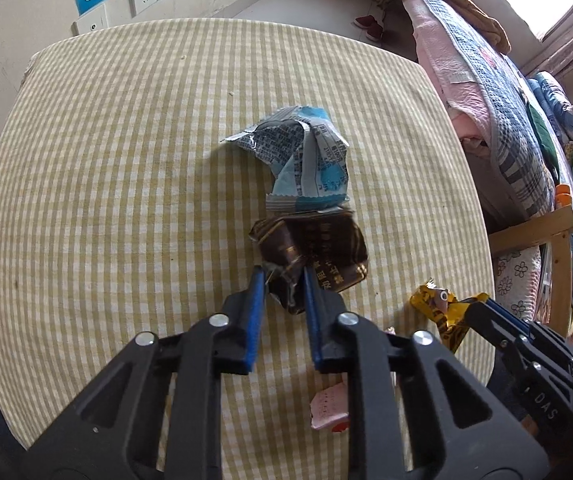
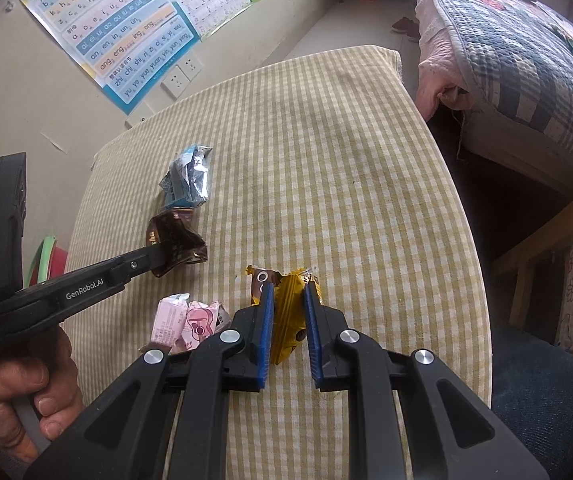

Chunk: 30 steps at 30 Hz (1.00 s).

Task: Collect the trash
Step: 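Grasp the gold wrapper with the right gripper while the left grasps the brown wrapper, then carry the brown and gold wrappers over the red bin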

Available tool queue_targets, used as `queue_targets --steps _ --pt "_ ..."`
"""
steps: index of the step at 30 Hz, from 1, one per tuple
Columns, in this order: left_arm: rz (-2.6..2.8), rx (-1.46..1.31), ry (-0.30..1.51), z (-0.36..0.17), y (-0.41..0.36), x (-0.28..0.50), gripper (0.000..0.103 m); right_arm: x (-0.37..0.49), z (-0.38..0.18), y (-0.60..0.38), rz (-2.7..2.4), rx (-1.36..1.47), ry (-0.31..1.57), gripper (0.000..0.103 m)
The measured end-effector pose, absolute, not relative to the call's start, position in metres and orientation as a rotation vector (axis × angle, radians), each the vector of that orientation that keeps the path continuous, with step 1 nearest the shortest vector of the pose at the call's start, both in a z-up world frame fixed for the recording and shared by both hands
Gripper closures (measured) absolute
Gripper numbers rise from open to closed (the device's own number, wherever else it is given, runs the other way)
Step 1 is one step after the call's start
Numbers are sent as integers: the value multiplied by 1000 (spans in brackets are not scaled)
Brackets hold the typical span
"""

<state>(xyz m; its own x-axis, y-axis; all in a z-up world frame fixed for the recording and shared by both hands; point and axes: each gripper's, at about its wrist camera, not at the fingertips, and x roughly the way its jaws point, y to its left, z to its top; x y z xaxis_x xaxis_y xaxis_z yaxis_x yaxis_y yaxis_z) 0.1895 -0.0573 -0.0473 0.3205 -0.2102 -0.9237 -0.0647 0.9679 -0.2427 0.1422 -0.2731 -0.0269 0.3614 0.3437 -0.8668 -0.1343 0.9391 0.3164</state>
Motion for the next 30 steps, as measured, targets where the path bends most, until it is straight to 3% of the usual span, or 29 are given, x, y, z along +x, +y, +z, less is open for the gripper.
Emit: queue_targets --steps 30 --pt "-34 -317 1042 38 6 101 96 104 48 -207 409 74 998 88"
